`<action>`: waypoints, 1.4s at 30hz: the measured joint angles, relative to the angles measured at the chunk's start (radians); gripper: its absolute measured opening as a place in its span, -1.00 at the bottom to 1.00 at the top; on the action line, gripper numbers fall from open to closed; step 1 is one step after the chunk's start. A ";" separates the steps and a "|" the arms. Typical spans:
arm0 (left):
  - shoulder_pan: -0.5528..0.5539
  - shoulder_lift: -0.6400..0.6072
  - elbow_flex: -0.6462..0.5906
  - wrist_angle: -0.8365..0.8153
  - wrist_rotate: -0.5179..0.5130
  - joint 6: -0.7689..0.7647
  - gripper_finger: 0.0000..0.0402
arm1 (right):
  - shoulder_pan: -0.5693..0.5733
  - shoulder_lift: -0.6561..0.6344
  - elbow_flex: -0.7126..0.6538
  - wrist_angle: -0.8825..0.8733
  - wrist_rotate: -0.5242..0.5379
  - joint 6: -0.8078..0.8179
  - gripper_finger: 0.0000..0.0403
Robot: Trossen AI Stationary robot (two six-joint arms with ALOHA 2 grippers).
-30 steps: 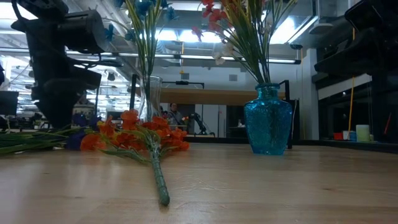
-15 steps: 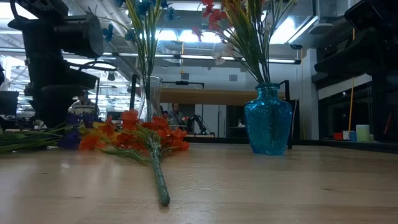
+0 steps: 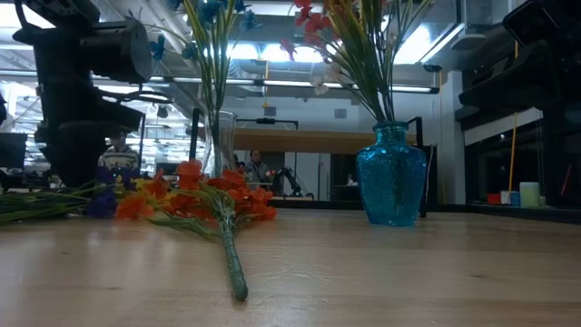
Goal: Pick and place flowers into a vace then onto a shelf
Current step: Put the yellow flowers into the transparent vase
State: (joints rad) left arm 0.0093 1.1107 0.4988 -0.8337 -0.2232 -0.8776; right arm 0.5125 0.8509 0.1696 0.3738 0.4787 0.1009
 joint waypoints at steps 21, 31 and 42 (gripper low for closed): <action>0.000 -0.004 -0.093 0.076 -0.023 -0.041 -0.09 | 0.000 0.000 0.000 0.001 0.000 0.001 -0.93; 0.001 -0.003 -0.056 0.065 -0.018 -0.018 -0.43 | 0.000 0.000 0.000 0.000 0.000 0.001 -0.93; 0.000 -0.004 -0.050 0.044 -0.010 -0.025 -0.93 | 0.000 0.000 0.000 0.000 0.000 0.001 -0.93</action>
State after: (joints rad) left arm 0.0097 1.1063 0.4492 -0.7898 -0.2337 -0.9026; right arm 0.5127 0.8511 0.1696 0.3740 0.4789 0.1015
